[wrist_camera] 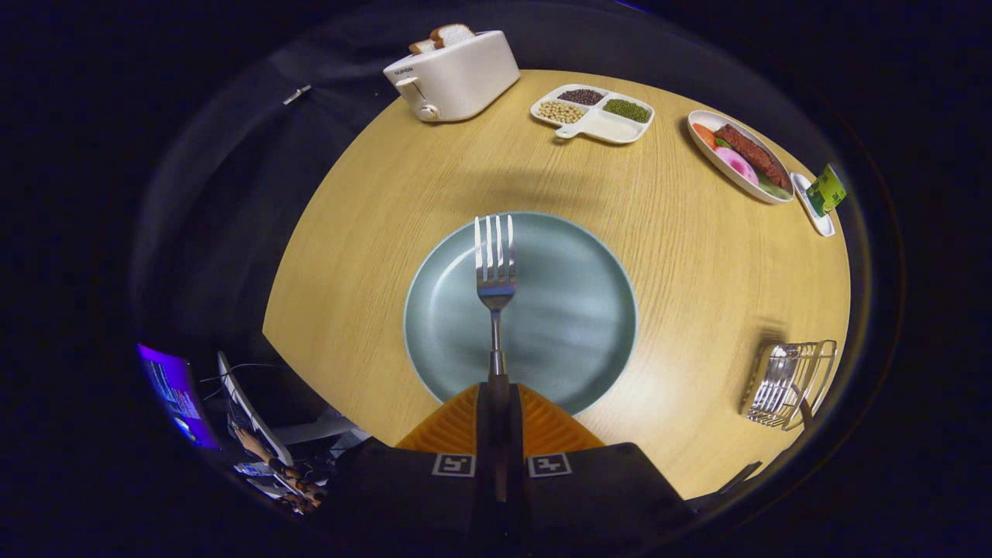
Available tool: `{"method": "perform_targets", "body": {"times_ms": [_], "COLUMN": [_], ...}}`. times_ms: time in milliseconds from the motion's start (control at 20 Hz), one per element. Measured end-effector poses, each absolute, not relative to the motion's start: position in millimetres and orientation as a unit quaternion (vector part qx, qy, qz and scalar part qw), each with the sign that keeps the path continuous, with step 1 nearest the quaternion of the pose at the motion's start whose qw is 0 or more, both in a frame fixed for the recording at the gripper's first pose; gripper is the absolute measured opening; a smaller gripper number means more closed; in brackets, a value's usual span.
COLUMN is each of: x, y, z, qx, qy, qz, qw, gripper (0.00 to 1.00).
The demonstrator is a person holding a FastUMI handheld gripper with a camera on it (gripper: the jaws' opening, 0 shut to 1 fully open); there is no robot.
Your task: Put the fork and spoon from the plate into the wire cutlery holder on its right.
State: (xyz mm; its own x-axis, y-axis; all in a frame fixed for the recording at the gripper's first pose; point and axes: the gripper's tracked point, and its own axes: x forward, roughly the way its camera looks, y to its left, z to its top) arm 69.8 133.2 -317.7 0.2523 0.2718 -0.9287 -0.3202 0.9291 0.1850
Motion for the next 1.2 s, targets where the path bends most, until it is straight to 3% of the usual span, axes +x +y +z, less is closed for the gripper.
{"method": "perform_targets", "body": {"times_ms": [450, 800, 1200], "x": [77, 54, 32], "y": [-40, -144, -170], "z": [-244, -234, -271], "qx": [-0.05, -0.083, -0.1], "qy": [0.587, 0.626, 0.696], "qz": [0.134, 0.102, 0.108], "qw": [0.797, 0.769, 0.703], "gripper": [0.1, 0.1, 0.1]}}
